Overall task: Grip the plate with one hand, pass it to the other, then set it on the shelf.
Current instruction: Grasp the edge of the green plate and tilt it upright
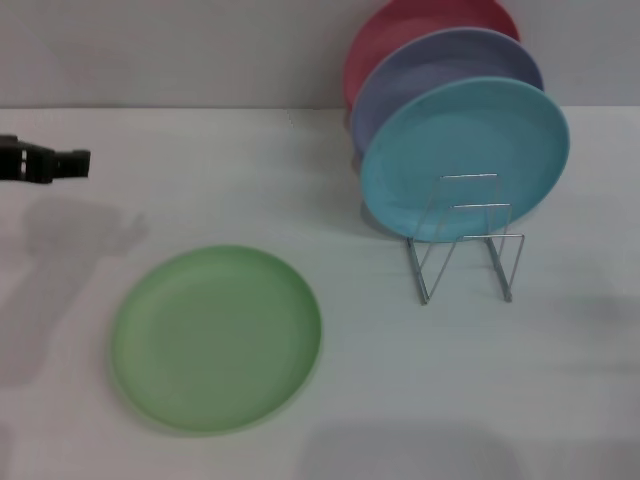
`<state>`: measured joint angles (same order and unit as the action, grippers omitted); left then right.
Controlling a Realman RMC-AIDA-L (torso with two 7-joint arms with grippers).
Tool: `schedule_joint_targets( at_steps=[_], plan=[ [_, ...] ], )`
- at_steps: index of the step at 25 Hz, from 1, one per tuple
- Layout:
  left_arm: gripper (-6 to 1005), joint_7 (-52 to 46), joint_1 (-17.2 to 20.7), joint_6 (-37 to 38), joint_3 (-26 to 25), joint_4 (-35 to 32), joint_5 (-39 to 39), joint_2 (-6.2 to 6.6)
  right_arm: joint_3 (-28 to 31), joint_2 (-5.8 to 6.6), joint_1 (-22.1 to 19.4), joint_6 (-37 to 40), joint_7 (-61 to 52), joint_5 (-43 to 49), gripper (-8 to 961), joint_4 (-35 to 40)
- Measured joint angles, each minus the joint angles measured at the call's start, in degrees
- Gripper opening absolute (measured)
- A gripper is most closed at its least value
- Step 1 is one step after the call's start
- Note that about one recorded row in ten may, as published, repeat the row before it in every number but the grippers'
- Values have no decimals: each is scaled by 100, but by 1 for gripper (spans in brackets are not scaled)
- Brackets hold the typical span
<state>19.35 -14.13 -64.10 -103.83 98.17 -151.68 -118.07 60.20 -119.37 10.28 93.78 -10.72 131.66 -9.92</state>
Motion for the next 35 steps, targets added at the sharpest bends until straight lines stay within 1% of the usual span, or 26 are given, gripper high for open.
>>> schedule_joint_targets(
  at_steps=[3, 4, 5, 7, 9, 10, 12, 13, 14, 15, 16, 17, 19, 22, 26, 29, 35],
  plan=[
    [856, 80, -56, -249, -110, -68, 9, 8, 0, 1, 0, -10, 0, -3, 773, 13],
    [854, 194, -118, -304, -298, -219, 31, 10, 0, 3, 6, -14, 1, -10, 773, 25],
    [852, 194, -118, -304, -298, -219, 31, 10, 0, 3, 6, -14, 1, -10, 773, 25],
    [848, 301, -232, -397, -589, -432, 53, 8, 0, 7, 18, -14, 1, -12, 773, 39],
    [802, 433, -413, -561, -930, -739, 72, 7, 0, 11, 33, -14, 1, -11, 773, 42],
    [779, 433, -413, -561, -930, -739, 72, 7, 0, 11, 33, -14, 1, -11, 773, 42],
    [734, 663, -532, -643, -1098, -967, 150, 11, 1, 11, 51, -14, 1, -11, 773, 43],
    [711, 814, -583, -687, -1176, -1060, 243, 13, 0, 11, 62, -14, 1, -10, 773, 43],
    [688, 1171, -638, -826, -1294, -1163, 563, 14, 1, 11, 81, -14, 1, -5, 773, 43],
    [665, 1322, -652, -887, -1333, -1192, 729, 14, 0, 11, 86, -14, 1, -3, 773, 43],
    [679, 1322, -652, -887, -1333, -1192, 729, 14, 0, 11, 86, -14, 1, -3, 774, 43],
    [693, 1538, -664, -969, -1373, -1220, 964, 14, 1, 11, 88, -14, 1, -3, 774, 43],
    [720, 1637, -668, -1018, -1380, -1230, 1070, 15, 1, 11, 89, -14, 1, -1, 774, 43],
    [762, 1658, -669, -1073, -1358, -1221, 1089, 11, 1, 11, 89, -12, 1, 0, 774, 42],
    [824, 1599, -563, -1206, -1219, -1187, 1025, 3, 10, 11, 64, 1, 1, 0, 774, 42],
    [825, 1450, -491, -1396, -1229, -1195, 1055, 2, 30, 10, 41, 1, 1, 0, 773, 42],
    [826, 1298, -420, -1500, -1134, -1347, 1062, -20, 36, 11, 42, 0, 3, -9, 773, 50]
  ],
)
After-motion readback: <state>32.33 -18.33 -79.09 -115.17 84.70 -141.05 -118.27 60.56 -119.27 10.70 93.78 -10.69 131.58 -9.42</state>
